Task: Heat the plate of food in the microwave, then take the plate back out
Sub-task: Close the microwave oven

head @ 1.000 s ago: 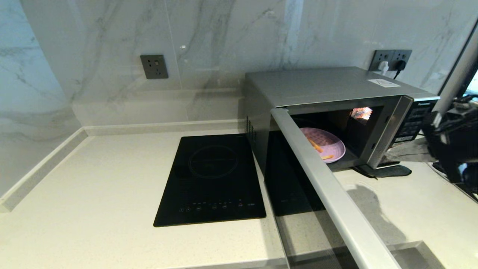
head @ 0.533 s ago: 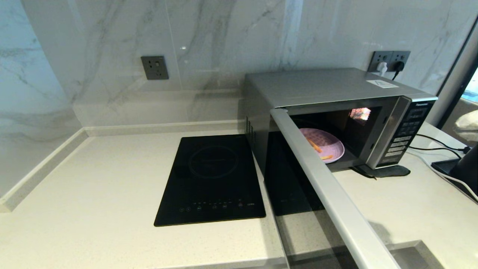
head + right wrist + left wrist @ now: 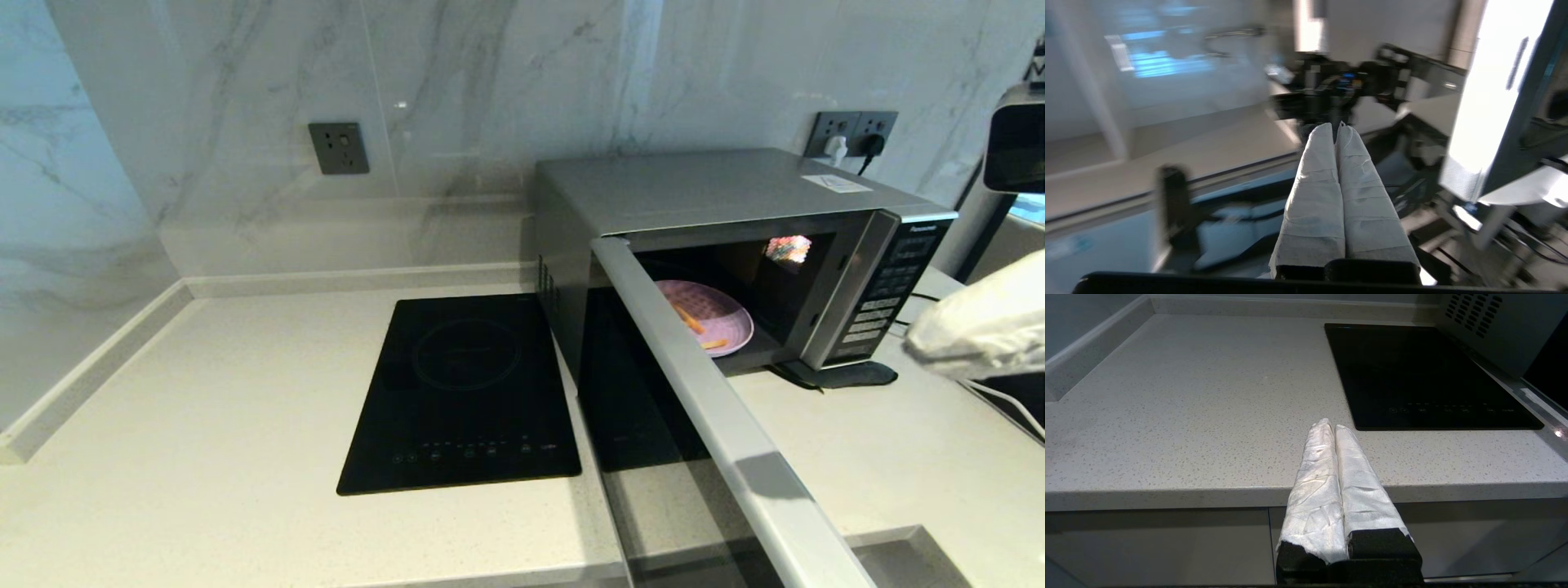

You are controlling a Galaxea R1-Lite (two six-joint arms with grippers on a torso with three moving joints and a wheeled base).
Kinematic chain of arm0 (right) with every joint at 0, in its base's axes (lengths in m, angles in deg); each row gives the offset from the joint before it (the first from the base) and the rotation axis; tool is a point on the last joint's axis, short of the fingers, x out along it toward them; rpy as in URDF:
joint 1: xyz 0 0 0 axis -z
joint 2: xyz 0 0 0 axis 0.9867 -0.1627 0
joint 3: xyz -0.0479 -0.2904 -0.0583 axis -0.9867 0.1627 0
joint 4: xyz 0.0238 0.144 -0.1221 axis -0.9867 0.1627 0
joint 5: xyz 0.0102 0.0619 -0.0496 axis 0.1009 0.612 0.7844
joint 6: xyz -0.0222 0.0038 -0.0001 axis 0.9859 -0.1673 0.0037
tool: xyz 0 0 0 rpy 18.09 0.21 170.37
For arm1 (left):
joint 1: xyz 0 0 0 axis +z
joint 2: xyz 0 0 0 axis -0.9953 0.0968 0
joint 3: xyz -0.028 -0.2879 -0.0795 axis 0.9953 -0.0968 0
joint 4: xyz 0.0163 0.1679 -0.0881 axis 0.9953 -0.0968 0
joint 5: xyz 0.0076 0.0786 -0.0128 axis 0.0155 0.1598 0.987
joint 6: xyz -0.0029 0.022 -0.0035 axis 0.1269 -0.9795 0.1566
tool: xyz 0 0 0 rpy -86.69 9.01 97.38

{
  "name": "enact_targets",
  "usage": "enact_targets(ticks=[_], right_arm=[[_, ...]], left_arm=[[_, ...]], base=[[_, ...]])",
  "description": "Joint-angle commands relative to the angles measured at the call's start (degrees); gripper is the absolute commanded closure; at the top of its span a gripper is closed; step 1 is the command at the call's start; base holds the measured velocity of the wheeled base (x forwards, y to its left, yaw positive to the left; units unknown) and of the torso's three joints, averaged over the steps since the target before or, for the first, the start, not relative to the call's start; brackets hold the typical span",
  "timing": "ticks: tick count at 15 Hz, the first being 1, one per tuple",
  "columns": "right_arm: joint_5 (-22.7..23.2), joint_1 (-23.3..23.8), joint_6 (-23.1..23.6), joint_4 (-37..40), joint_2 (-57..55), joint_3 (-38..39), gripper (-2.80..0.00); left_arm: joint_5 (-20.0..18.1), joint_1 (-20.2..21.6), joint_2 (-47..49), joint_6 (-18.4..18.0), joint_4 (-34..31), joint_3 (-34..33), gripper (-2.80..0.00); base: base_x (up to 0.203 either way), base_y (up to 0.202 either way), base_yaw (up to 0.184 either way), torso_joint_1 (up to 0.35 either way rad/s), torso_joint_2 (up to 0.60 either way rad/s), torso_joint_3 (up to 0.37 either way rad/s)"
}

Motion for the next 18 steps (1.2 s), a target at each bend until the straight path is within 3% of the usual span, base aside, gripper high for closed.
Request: enact_targets(ticks=[1, 4, 6, 18], right_arm=[[-11.2, -7.63, -0.21, 3.87, -4.86, -3.82, 0.0], [-20.54, -13.82, -0.11, 10.78, -8.74, -7.48, 0.0], [-23.24, -16.54, -0.1, 12.38, -9.37, -7.33, 0.0], [-23.62, -18.81, -0.36, 15.75, -10.23, -1.31, 0.0]], left_arm=[[0.03, 0.01, 0.09, 0.06, 0.02, 0.0, 0.0], [0.03, 0.01, 0.09, 0.06, 0.02, 0.0, 0.0], [0.03, 0.01, 0.09, 0.06, 0.02, 0.0, 0.0], [0.03, 0.01, 0.09, 0.06, 0.02, 0.0, 0.0]], base=[[0.0, 0.0, 0.0, 0.0, 0.0, 0.0], [0.0, 0.0, 0.0, 0.0, 0.0, 0.0], [0.0, 0.0, 0.0, 0.0, 0.0, 0.0], [0.0, 0.0, 0.0, 0.0, 0.0, 0.0]])
